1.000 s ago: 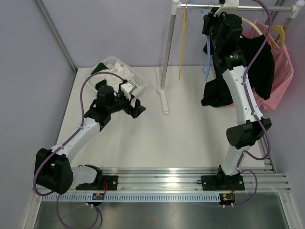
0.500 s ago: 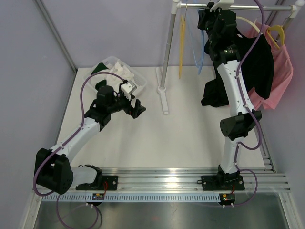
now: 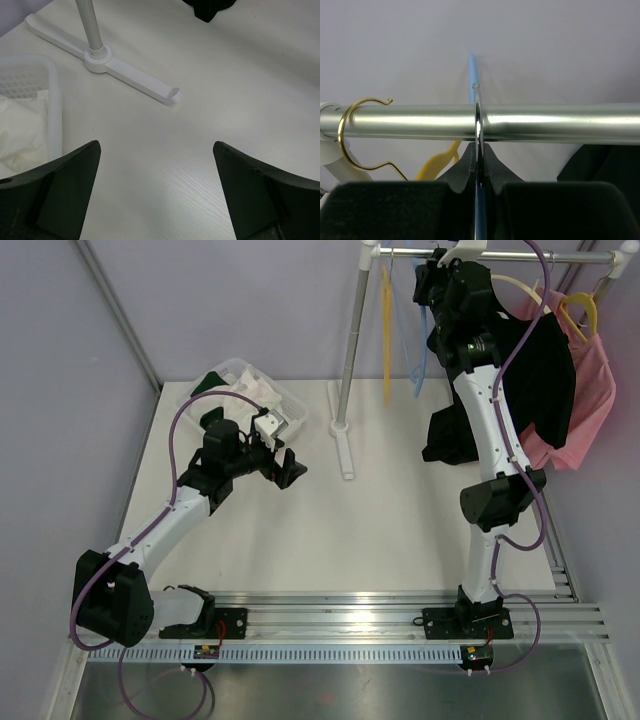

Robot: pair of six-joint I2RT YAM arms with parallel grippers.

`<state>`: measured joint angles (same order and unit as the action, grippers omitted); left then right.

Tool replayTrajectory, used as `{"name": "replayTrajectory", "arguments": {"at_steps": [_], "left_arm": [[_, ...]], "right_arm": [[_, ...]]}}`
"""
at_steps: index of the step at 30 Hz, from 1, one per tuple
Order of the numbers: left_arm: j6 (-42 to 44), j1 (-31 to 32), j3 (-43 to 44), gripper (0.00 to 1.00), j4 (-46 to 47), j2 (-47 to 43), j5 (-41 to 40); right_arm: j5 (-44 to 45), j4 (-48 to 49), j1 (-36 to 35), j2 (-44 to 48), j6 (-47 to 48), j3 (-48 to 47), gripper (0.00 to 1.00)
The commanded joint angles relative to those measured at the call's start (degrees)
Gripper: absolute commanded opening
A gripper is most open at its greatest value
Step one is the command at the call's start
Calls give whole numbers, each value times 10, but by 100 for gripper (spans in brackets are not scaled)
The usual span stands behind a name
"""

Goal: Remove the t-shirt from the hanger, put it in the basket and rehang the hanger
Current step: Hang the hanger back to the clothesline with the right arm

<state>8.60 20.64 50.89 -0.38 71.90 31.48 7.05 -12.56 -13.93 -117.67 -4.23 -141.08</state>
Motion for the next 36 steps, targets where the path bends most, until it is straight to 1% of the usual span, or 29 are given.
{"name": "replayTrajectory", "arguments": {"at_steps": [1, 4, 13, 17, 22, 25, 33, 36], "left_arm": [[6, 3, 27, 99, 17, 4, 16], [7, 4, 29, 99, 14, 3, 18], [6, 4, 28, 99, 14, 2, 17], [7, 4, 28, 99, 14, 2, 17], [7, 4, 29, 99, 14, 3, 16], [7, 4, 29, 99, 13, 5, 16], [8, 5, 29, 99, 14, 5, 15], [8, 5, 29, 99, 13, 4, 15]], "right_arm": [[24, -4, -1, 41, 9, 14, 0], [34, -12, -1, 54, 24, 32, 0], [37, -63, 0, 70, 39, 26, 0], [39, -60, -1, 87, 39, 48, 0], [34, -70, 0, 93, 39, 48, 0], [35, -71, -1, 94, 55, 50, 3], [28, -70, 0, 103, 52, 59, 11], [27, -67, -1, 108, 51, 67, 12]]}}
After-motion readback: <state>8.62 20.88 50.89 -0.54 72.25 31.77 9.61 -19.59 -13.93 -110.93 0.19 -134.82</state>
